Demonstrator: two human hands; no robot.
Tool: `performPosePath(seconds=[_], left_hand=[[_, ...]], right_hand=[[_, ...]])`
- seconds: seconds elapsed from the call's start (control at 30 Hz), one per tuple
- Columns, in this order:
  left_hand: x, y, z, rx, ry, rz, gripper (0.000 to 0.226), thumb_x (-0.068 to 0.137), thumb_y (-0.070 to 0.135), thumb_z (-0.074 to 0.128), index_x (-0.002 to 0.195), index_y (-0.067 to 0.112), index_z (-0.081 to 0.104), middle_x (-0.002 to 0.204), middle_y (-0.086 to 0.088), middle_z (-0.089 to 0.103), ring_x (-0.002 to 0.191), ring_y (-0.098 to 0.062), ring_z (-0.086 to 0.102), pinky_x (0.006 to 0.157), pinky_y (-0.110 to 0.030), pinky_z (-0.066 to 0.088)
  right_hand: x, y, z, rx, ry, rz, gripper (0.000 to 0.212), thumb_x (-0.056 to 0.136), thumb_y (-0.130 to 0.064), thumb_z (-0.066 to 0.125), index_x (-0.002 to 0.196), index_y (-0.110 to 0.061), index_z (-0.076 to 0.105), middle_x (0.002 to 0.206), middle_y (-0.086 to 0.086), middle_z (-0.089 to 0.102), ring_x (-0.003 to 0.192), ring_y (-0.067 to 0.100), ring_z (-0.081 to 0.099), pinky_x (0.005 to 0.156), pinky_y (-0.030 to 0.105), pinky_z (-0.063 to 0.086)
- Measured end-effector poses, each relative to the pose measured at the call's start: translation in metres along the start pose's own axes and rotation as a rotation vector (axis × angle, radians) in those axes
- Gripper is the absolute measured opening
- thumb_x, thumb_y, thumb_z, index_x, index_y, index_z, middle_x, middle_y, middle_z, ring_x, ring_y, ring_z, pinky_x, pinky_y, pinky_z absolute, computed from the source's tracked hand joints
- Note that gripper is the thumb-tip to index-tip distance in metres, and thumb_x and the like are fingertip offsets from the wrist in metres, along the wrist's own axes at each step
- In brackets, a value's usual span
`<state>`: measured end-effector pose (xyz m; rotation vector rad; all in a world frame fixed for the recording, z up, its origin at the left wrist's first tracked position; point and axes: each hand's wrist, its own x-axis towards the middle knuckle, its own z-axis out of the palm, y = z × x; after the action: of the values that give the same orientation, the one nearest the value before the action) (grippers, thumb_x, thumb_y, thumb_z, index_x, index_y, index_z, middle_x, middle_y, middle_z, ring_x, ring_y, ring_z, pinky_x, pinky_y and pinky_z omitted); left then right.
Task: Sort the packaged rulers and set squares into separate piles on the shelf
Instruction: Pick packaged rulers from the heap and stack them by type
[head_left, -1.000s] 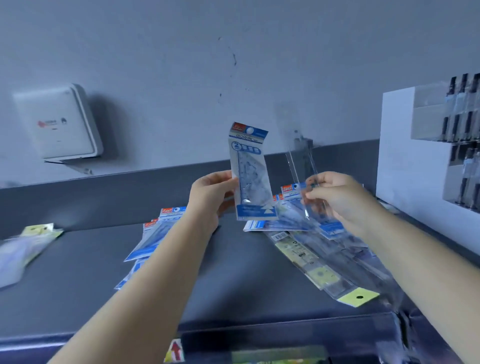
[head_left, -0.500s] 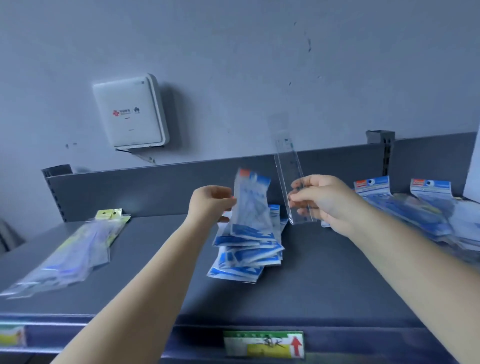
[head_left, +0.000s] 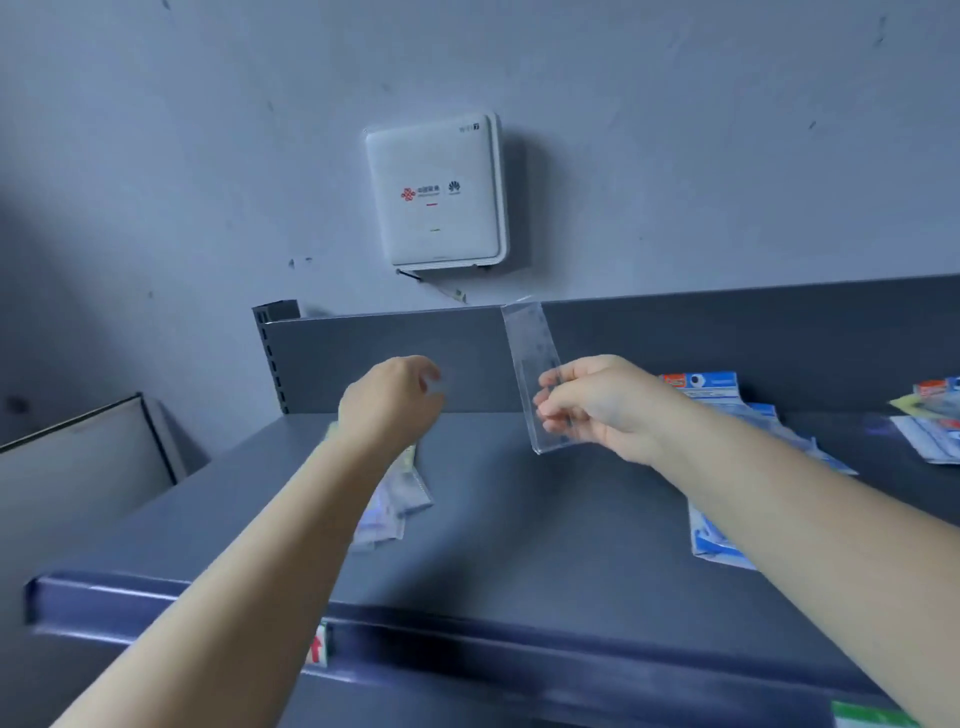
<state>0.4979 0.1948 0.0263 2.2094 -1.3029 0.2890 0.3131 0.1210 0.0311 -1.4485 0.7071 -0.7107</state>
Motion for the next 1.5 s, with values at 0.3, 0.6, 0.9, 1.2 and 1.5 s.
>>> performPosePath(seconds=[0.3,0.6,0.9,1.2,1.5], left_hand=[[-0.007,-0.094,-0.03,0.243,0.033,0.015,0.025,0.095,0.032,0.045,0.112,0.019,0.058,0.113,-0.001,0.06,0.099,-0.024,0.056,0.07,-0.028,0.039],[-0.011,-0.089,-0.027,0.403,0.03,0.157,0.031,0.095,0.036,0.042,0.118,0.018,0.054,0.113,-0.001,0.059,0.105,-0.025,0.054,0.085,-0.033,0.039],[-0.013,0.004,0.002,0.372,0.032,0.341,0.033,0.093,0.033,0.044,0.121,0.019,0.054,0.119,0.0,0.057,0.113,-0.024,0.05,0.088,-0.032,0.035],[-0.041,0.142,0.042,0.294,0.051,0.568,0.025,0.092,0.031,0.046,0.11,0.016,0.056,0.107,-0.001,0.058,0.102,-0.025,0.053,0.076,-0.029,0.029],[-0.081,0.277,0.078,0.211,-0.021,0.69,0.032,0.093,0.036,0.044,0.117,0.016,0.052,0.11,0.0,0.056,0.107,-0.024,0.052,0.084,-0.031,0.034]], right_hand=[[0.032,-0.007,0.112,0.003,-0.11,-0.058,0.027,0.08,0.016,0.058,0.101,0.0,0.054,0.081,0.018,0.058,0.06,0.02,0.054,0.058,0.022,0.051],[0.038,0.007,0.106,-1.329,0.103,-0.403,0.033,0.088,-0.016,0.051,0.122,-0.016,0.05,0.121,0.001,0.053,0.108,0.022,0.051,0.074,0.03,0.041],[-0.002,0.0,0.032,-1.797,0.311,-0.508,0.023,0.091,-0.019,0.044,0.113,-0.015,0.048,0.112,0.002,0.052,0.105,0.024,0.046,0.072,0.032,0.028],[-0.063,0.008,-0.088,-1.924,0.448,-0.4,0.027,0.091,-0.026,0.046,0.116,-0.017,0.046,0.116,0.001,0.05,0.109,0.024,0.046,0.074,0.031,0.026],[-0.131,0.015,-0.214,-1.845,0.521,-0.281,0.033,0.092,-0.032,0.044,0.121,-0.017,0.046,0.12,0.002,0.05,0.114,0.025,0.045,0.088,0.036,0.035]])
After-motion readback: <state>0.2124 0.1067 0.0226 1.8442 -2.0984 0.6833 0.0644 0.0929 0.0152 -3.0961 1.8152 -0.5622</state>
